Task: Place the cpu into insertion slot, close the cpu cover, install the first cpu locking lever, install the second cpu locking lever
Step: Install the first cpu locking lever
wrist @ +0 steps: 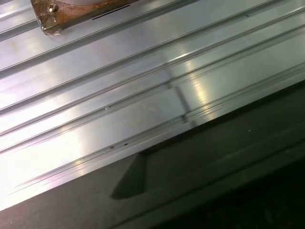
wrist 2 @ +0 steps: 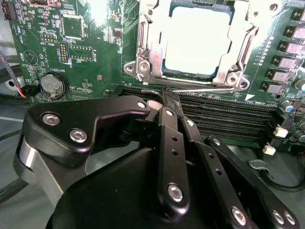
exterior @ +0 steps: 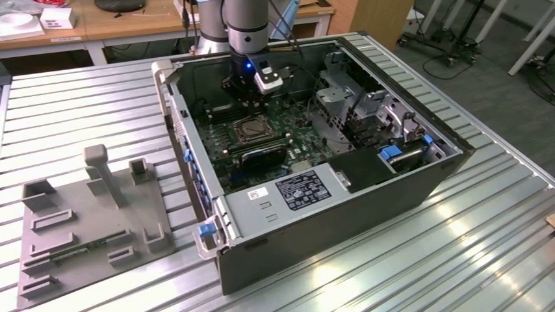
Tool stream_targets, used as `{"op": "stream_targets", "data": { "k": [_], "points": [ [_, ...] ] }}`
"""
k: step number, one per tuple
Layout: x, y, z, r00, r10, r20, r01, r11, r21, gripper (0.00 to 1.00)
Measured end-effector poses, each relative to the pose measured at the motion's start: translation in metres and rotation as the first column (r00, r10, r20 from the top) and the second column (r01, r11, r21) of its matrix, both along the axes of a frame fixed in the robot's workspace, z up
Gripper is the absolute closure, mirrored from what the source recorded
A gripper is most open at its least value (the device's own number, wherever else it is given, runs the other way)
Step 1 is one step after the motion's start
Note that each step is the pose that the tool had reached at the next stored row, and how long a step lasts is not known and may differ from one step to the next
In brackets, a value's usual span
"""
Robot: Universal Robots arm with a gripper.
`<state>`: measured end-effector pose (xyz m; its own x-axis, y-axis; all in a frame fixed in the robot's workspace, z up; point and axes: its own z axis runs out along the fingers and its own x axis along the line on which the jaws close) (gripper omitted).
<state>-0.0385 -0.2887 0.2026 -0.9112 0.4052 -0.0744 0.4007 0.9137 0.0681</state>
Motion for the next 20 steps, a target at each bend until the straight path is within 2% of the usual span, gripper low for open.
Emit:
{"op": "stream_targets", "data": {
  "k": [9,20],
  "points": [
    [0.0003,-0.003,-0.001,1.0,0.0,0.0007,0.0,1.0,0.0009,0.89],
    [0.0003,-0.0115,-0.0011,1.0,-0.001,0.0008,0.001,1.0,0.0007,0.89]
  ]
}}
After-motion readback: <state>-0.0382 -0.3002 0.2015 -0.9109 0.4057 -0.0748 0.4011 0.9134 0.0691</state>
